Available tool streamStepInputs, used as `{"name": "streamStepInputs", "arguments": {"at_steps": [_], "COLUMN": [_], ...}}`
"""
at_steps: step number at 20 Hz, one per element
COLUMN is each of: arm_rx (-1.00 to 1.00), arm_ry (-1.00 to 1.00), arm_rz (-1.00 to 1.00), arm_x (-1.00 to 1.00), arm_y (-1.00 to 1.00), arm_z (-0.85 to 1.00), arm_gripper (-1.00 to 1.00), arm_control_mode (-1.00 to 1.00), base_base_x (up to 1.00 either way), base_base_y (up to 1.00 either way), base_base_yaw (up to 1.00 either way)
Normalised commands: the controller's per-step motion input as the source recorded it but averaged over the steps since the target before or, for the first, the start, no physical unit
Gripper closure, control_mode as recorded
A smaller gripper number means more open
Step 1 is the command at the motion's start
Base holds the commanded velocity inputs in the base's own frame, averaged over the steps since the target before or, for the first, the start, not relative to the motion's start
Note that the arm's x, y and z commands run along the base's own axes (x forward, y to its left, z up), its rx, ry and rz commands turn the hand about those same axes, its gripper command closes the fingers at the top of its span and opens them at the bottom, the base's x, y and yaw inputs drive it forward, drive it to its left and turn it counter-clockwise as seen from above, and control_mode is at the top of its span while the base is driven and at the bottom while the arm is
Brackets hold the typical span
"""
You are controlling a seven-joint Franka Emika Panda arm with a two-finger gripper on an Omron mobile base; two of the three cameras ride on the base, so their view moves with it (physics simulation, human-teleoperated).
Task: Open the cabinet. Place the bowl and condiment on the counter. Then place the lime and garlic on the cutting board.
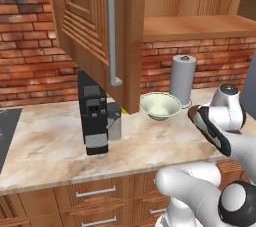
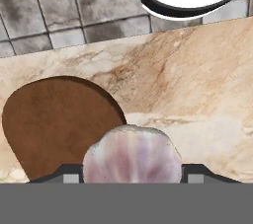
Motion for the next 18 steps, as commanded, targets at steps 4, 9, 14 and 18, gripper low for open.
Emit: {"name": "streamStepInputs", "arguments": {"at_steps": [4,9,14,18], "arm_rx": [0.00,0.01,0.00,0.00], "arm_ry": [0.00,0.00,0.01,0.00], "arm_rz": [-0.01,0.00,0.00,0.00], "arm_x": [-0.13,0.07,0.20,0.31], "arm_y": [-0.89,-0.66,-0.34,0.00], "arm_z": [0.02,-0.17,-0.39,-0.28], "arm_gripper": [1.00,1.00,1.00,1.00], "arm_control_mode": [-1.00,-1.00,-1.00,-1.00], "base_base_x": [0.00,0.00,0.00,0.00], "base_base_y": [0.00,0.00,0.00,0.00], "base_base_yaw": [0.00,0.00,0.00,0.00]}}
